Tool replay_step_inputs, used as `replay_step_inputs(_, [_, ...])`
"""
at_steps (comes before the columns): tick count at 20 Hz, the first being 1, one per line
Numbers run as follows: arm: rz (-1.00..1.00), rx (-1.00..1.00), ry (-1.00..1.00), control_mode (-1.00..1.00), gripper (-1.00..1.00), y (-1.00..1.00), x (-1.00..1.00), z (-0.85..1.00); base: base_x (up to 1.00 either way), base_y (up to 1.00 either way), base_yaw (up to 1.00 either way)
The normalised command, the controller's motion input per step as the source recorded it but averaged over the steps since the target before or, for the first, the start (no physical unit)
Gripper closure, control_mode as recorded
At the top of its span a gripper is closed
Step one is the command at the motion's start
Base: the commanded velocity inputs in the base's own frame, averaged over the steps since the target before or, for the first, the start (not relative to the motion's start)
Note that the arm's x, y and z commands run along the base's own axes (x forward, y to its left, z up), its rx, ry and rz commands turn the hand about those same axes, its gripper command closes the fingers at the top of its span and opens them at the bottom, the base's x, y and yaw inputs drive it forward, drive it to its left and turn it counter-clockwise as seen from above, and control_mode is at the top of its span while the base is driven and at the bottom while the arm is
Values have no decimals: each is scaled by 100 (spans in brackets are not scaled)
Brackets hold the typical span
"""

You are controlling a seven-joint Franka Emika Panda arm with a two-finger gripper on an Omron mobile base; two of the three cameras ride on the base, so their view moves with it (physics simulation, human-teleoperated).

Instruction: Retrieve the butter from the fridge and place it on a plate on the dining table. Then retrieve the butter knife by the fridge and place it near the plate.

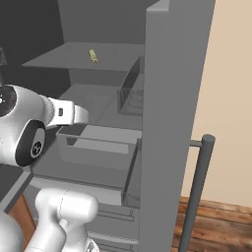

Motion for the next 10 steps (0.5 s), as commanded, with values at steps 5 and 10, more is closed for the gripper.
replay_step_inputs(5, [-4,19,-20,-100,-100,0,12,86,0,0,0])
replay_step_inputs(10, [-12,7,-28,-100,-100,1,0,50,0,0,0])
